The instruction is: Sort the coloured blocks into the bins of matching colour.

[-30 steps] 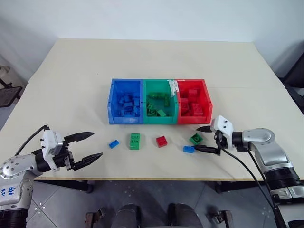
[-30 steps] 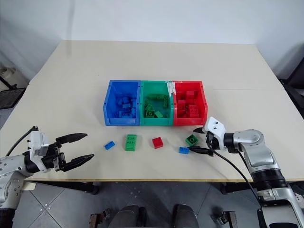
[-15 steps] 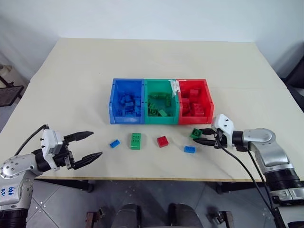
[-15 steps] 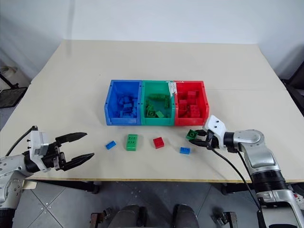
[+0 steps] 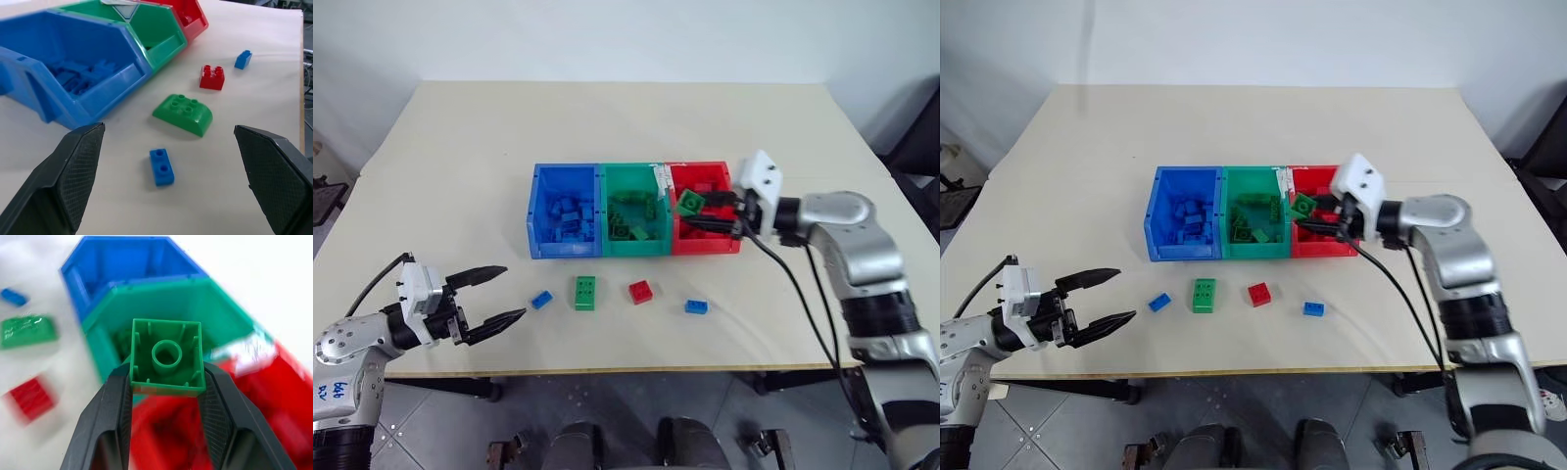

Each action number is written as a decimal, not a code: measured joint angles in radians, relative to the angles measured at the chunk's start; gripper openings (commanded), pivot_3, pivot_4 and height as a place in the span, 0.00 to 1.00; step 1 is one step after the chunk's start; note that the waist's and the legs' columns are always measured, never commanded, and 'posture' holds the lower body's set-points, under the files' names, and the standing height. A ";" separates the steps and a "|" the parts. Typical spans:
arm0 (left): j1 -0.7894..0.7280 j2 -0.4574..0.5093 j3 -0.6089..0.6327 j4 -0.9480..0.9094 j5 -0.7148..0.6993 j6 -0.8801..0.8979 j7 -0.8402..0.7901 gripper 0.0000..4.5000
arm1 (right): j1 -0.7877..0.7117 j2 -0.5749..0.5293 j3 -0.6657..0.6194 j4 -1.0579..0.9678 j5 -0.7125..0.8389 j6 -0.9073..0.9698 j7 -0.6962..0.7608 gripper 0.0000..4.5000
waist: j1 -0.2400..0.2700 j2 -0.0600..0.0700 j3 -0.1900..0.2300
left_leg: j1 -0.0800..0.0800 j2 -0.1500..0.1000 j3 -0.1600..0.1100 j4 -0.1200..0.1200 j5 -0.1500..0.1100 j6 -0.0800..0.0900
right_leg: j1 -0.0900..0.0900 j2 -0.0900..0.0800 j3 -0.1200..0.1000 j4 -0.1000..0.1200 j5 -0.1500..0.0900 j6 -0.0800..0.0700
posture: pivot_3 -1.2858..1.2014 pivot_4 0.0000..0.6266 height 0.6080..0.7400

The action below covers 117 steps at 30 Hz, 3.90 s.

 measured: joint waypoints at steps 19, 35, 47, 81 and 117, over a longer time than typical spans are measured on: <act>0.004 -0.022 -0.003 0.006 0.000 -0.030 -0.009 1.00 | -0.019 0.004 0.023 0.205 -0.040 -0.272 0.181 1.00 | 0.010 0.000 0.000 | -0.001 -0.003 -0.009 0.003 -0.001 0.001 | 0.002 0.000 -0.001 0.007 0.000 0.000 | 0.52 0.24 1.00; -0.030 -0.004 -0.003 0.084 -0.002 -0.049 -0.111 1.00 | 0.623 -0.400 -0.275 -0.122 0.100 -0.174 0.284 1.00 | 0.004 0.000 0.000 | 0.001 0.000 0.001 0.002 -0.001 0.001 | 0.005 0.000 -0.001 -0.006 0.000 0.000 | 0.52 0.24 1.00; -0.025 0.014 0.020 0.113 -0.003 -0.058 -0.147 1.00 | 0.567 -0.254 -0.100 -0.367 0.075 -0.028 0.111 1.00 | 0.010 0.000 0.000 | 0.000 0.000 -0.001 0.002 -0.002 0.001 | 0.004 -0.002 0.001 -0.006 0.000 0.000 | 0.52 0.24 1.00; 0.103 -0.002 0.064 -0.051 -0.039 -0.039 -0.031 1.00 | 0.262 -0.150 0.006 -0.339 0.074 0.032 0.111 0.08 | 0.014 0.000 0.000 | 0.000 0.001 -0.001 0.003 -0.002 0.001 | 0.004 -0.001 0.001 -0.006 0.000 0.000 | 0.52 0.24 1.00; 0.084 -0.020 0.065 -0.030 -0.038 -0.060 -0.022 1.00 | 0.079 0.079 0.020 0.039 0.089 -0.209 0.297 0.84 | 0.002 -0.002 -0.001 | -0.001 -0.001 -0.008 0.002 -0.002 0.000 | -0.001 0.000 0.004 0.007 0.000 0.000 | 0.52 0.24 1.00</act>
